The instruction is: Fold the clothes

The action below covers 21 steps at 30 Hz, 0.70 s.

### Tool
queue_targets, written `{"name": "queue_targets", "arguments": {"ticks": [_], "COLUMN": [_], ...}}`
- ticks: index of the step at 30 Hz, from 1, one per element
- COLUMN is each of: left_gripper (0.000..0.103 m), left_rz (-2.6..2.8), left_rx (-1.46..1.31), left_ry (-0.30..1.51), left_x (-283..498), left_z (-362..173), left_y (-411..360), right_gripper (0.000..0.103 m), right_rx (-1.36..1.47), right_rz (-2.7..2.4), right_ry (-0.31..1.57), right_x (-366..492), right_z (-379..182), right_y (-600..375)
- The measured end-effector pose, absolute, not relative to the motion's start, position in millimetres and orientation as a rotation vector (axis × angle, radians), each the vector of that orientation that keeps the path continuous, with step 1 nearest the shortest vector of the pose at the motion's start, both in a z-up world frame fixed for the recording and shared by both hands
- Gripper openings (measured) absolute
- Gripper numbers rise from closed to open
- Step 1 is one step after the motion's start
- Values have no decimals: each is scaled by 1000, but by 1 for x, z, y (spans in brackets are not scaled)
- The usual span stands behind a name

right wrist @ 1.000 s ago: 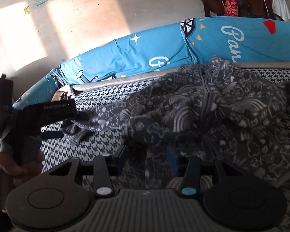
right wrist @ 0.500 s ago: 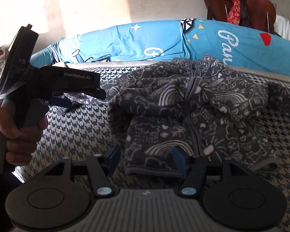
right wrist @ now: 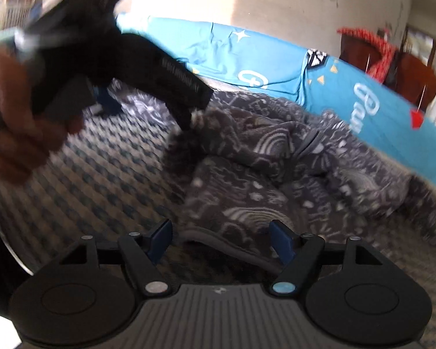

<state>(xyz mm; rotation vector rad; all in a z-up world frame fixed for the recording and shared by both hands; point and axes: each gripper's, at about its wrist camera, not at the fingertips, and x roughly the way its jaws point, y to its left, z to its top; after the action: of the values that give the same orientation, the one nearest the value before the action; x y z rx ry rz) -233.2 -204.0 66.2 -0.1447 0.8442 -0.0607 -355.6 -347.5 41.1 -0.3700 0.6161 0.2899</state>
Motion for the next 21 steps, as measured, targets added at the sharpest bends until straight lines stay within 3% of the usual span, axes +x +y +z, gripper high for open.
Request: {"name": "queue_targets", "arguments": {"ticks": [2, 4, 6, 14, 21], "left_gripper": [102, 102, 102, 102, 102], "left_rz": [-81, -100, -119, -143, -58], "left_rx": [-158, -168, -167, -122, -168], "left_ry": [832, 818, 799, 796, 861], "left_x": [-234, -234, -235, -227, -203], "left_z": [70, 73, 78, 75, 52], "left_y": [-205, -206, -210, -235, -239], "right_gripper": [52, 27, 16, 12, 12], "right_rx": [-397, -334, -270, -100, 124], "right_rz": [266, 242, 219, 194, 203], "right_ry": [606, 601, 595, 547, 641], "right_x": [-353, -345, -338, -300, -267], "right_z": [37, 43, 49, 88, 85], "right_y": [-347, -357, -367, -409, -448]}}
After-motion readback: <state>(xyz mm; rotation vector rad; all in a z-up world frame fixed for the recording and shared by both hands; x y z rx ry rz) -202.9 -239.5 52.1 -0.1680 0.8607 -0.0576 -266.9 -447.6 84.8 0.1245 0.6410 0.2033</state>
